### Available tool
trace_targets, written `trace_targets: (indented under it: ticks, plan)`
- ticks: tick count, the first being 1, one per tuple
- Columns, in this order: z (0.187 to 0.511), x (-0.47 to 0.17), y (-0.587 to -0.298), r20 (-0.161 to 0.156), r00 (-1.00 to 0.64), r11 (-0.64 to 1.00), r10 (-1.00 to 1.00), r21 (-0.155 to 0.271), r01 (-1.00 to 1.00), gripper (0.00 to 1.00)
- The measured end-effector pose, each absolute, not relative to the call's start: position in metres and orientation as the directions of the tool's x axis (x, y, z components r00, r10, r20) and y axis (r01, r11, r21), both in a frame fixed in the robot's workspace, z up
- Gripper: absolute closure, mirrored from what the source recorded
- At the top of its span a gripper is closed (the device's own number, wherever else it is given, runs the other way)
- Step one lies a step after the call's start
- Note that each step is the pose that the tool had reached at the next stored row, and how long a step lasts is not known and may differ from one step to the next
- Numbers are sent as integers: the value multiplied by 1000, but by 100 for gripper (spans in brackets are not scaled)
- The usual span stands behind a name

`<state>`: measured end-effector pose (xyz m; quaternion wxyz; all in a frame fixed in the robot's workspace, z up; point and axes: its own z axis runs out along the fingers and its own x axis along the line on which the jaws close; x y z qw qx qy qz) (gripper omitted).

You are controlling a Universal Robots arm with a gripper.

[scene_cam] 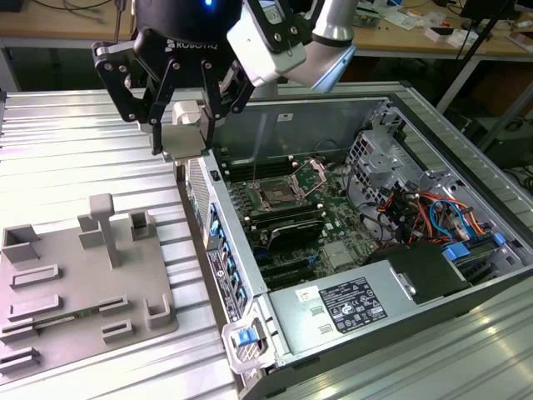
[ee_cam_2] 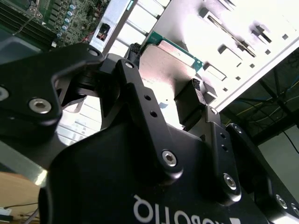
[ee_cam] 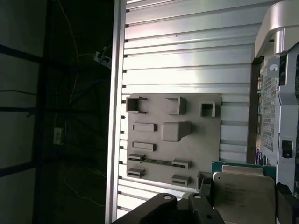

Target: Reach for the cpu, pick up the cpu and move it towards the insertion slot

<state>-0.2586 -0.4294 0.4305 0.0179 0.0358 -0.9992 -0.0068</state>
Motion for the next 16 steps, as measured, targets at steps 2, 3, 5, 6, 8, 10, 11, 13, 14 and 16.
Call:
trace_targets:
  ticks: [2,3,5,6,8,10,11,13,14,16]
  plan:
    - [430,-257,-429,35,-997,997,-72,15,-71,45]
    - [431,-256,-429,35,-997,997,-72,15,-71,45]
    - [430,-255,-429,35,-997,997,-72,15,-71,45]
    - [430,-255,-429,35,-997,997,-72,15,-71,45]
    - [430,-253,-429,35,-997,997,-72,15,-71,45]
    - [430,-252,-429,35,-997,997,-72,15,-71,45]
    - [430,-251,-429,35,-997,997,-72,15,-71,45]
    - [430,-250,-429,35,-997,997,-72,15,-71,45]
    - [431,-249,-429,35,-997,997,-72,15,-71,45]
    - [430,-247,-429,35,-997,997,-72,15,-71,45]
